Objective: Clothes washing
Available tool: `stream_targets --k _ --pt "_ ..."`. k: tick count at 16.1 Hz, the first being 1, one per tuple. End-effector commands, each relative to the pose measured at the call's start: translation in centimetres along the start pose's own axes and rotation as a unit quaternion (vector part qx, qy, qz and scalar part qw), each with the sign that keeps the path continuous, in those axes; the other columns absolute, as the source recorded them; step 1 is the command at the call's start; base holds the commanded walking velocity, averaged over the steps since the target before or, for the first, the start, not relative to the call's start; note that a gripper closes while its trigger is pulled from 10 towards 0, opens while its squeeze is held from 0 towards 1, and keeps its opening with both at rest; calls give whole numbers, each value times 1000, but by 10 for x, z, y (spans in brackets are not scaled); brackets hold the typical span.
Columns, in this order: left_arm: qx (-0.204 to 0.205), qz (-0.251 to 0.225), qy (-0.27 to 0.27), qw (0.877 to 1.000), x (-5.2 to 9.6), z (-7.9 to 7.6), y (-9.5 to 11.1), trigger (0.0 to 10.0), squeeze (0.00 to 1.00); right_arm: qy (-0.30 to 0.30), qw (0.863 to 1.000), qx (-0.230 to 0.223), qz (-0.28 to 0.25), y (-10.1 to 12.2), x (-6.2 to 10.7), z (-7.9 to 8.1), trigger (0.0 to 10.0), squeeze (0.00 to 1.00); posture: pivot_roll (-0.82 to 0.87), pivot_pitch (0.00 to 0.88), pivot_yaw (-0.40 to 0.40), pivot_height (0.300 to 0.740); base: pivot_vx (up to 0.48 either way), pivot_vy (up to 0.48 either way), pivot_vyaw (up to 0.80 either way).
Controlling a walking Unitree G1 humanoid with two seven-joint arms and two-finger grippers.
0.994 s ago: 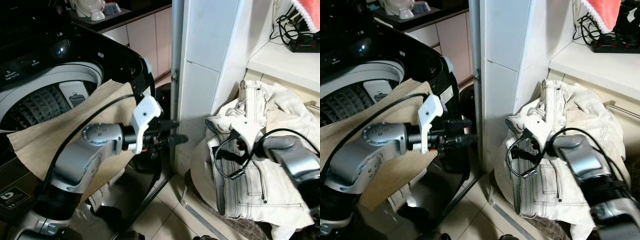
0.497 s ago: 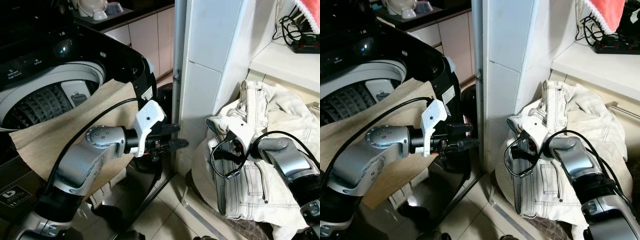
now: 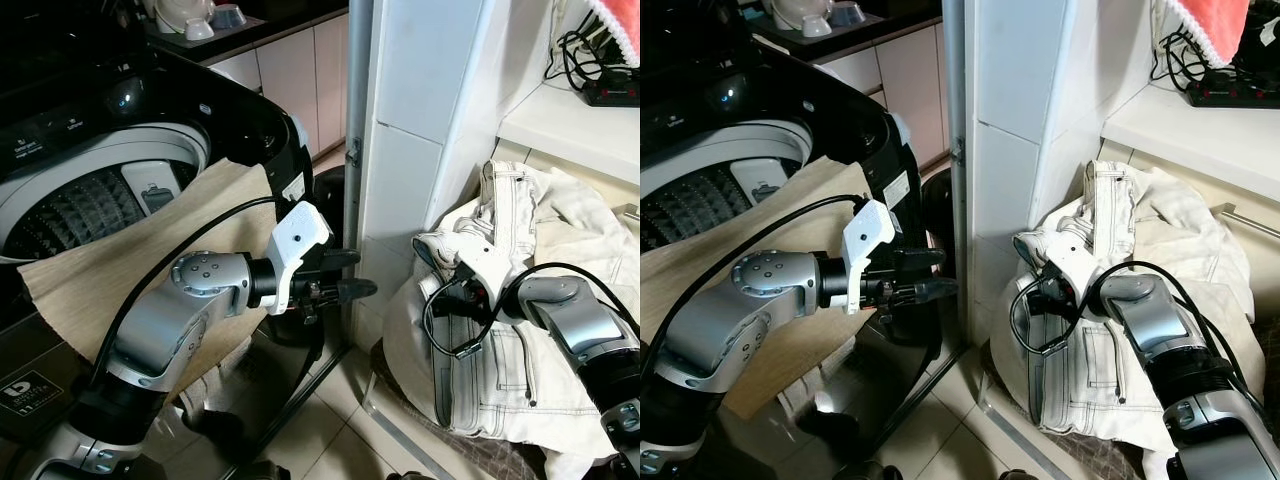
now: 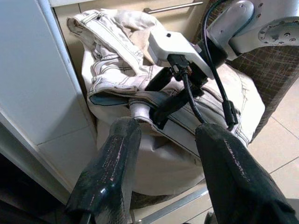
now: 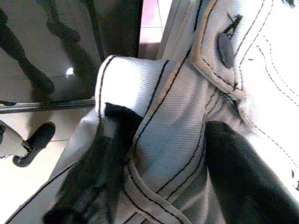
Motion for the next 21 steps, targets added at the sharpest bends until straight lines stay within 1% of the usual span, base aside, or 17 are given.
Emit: stream_targets --k 1,4,8,9,10,11,12,13,14,16,17,18,19,20,21 --pt "-10 4 -1 1000 2 0 1 10000 0 -10 1000 4 -6 5 5 -7 0 0 -12 15 92 740 0 0 0" --pt "-11 5 -3 1000 2 -1 0 10000 0 -9 1000 3 -17 9 10 -9 0 0 -13 14 91 740 0 0 0" --pt "-15 7 -2 1000 1 0 0 10000 0 -3 998 -26 -60 21 25 -11 0 0 -28 9 93 740 0 0 0" --pt "-15 6 -2 1000 0 0 0 10000 0 2 996 -37 -80 27 32 -11 0 0 -34 5 94 740 0 0 0" --pt "-18 4 -2 1000 0 1 1 10000 0 3 993 -49 -106 34 44 -12 0 0 -34 5 94 740 0 0 0" --pt "-18 3 -2 1000 -1 2 1 10000 0 0 992 -55 -117 36 49 -14 0 0 -34 5 94 740 0 0 0" --pt "-19 1 -1 1000 -2 3 2 10000 0 -8 988 -69 -140 41 63 -17 0 0 -59 0 98 740 0 0 0" --pt "-21 -3 -2 1000 -5 5 3 10000 0 -14 980 -81 -180 50 85 -23 0 0 -79 0 108 740 0 0 0" --pt "-22 -6 -4 1000 -7 5 4 10000 0 -15 977 -83 -196 54 94 -25 0 0 -88 0 112 740 0 0 0" --pt "-23 -10 -9 1000 -10 4 5 10000 0 -14 974 -83 -209 57 106 -25 0 0 -97 0 116 740 0 0 0" --pt "-27 -12 -13 999 -13 4 5 10000 0 -23 977 -72 -201 53 108 -26 2157 0 -106 0 120 740 0 0 0" --pt "-28 -13 -14 999 -14 3 6 10000 0 -24 977 -71 -200 53 108 -26 2157 0 -108 0 121 740 0 0 0" --pt "-29 -17 -17 999 -16 3 7 10000 0 -25 976 -72 -205 53 111 -25 6000 0 -110 0 122 740 0 0 0" --pt "-29 -17 -18 999 -16 3 7 10000 0 -25 975 -74 -209 54 113 -24 7725 0 -110 0 122 740 0 0 0" --pt "-31 -18 -19 999 -16 4 7 10000 0 -31 974 -79 -211 54 114 -25 10000 0 -112 0 123 740 0 0 0"
Point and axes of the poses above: a point about 5 cm out from each wrist's last joint towards the gripper, its own x axis pointing back from the gripper into the wrist, its own y axis along the axis of the wrist's last joint, z = x × y, the point moved 4 cm from there along -x, pointing out of the wrist towards the gripper, and after that the axes turned 6 degrees about -x, right-handed, at the moved point
